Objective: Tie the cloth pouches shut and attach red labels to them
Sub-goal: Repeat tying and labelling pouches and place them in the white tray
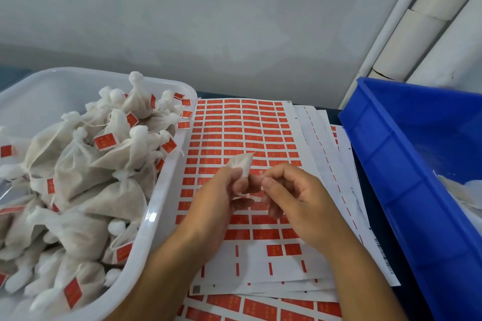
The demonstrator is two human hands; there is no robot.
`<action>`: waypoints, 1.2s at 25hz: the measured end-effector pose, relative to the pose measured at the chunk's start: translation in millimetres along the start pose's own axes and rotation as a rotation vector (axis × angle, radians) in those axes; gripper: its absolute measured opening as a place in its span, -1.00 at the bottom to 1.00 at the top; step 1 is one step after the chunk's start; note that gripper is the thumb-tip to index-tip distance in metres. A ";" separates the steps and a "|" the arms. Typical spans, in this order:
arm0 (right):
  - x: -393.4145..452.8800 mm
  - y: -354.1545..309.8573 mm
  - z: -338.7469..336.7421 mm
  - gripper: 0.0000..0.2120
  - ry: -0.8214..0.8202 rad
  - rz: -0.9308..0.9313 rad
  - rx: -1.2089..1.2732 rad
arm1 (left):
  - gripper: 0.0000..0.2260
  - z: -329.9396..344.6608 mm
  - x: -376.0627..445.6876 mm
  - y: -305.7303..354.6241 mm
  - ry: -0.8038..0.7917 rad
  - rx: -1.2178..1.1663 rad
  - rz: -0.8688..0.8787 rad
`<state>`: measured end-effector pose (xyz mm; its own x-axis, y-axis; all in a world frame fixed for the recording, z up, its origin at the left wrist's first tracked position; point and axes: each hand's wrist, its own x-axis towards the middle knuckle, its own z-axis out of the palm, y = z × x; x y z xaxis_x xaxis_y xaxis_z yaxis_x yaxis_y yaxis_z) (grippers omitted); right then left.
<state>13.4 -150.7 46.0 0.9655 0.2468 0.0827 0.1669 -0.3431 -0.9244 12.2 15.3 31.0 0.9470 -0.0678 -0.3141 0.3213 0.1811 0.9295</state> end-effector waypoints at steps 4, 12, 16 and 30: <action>1.1 2.1 -2.1 -0.90 0.072 0.000 0.047 | -0.65 -0.1 -4.7 -1.3 -0.018 0.513 0.135; -2.5 -0.7 -4.3 -0.94 0.036 -0.215 -0.147 | -0.63 1.9 -5.0 -13.4 -0.145 0.825 0.559; -3.2 3.1 -7.5 -0.87 -0.096 -0.196 -0.121 | -0.69 4.4 -8.1 -11.7 -0.326 0.767 0.618; -2.7 6.8 -12.3 -0.92 -0.086 -0.167 -0.041 | -0.67 -1.0 -4.6 0.0 -0.077 0.530 0.363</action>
<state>14.4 -164.8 44.1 0.9035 0.3792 0.1998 0.3329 -0.3272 -0.8844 7.9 16.6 32.3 0.9854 -0.1668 0.0342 -0.0841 -0.3019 0.9496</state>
